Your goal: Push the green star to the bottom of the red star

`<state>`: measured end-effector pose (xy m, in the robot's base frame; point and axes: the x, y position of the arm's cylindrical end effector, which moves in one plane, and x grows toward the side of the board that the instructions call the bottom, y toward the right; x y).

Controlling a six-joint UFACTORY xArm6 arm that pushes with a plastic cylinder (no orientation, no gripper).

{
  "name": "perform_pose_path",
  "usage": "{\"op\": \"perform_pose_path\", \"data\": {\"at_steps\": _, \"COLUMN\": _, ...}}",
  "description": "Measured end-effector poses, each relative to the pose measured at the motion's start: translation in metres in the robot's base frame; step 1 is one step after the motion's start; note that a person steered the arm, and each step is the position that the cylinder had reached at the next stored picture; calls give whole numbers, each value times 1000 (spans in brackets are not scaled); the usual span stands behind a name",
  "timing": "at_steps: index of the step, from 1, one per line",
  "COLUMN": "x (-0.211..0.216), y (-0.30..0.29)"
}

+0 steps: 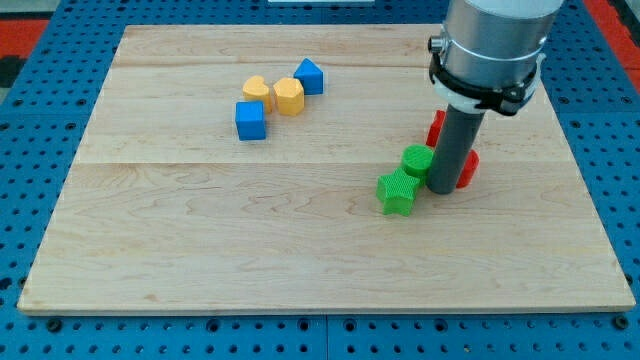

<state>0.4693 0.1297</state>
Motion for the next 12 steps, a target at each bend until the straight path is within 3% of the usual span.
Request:
{"op": "perform_pose_path", "data": {"at_steps": 2, "x": -32, "y": 6}}
{"op": "perform_pose_path", "data": {"at_steps": 4, "x": 84, "y": -16}}
{"op": "perform_pose_path", "data": {"at_steps": 5, "x": 67, "y": -83}}
{"op": "perform_pose_path", "data": {"at_steps": 6, "x": 9, "y": -58}}
{"op": "perform_pose_path", "data": {"at_steps": 7, "x": -20, "y": -56}}
{"op": "perform_pose_path", "data": {"at_steps": 9, "x": -5, "y": -48}}
{"op": "perform_pose_path", "data": {"at_steps": 10, "x": 9, "y": -7}}
{"op": "perform_pose_path", "data": {"at_steps": 12, "x": -17, "y": 8}}
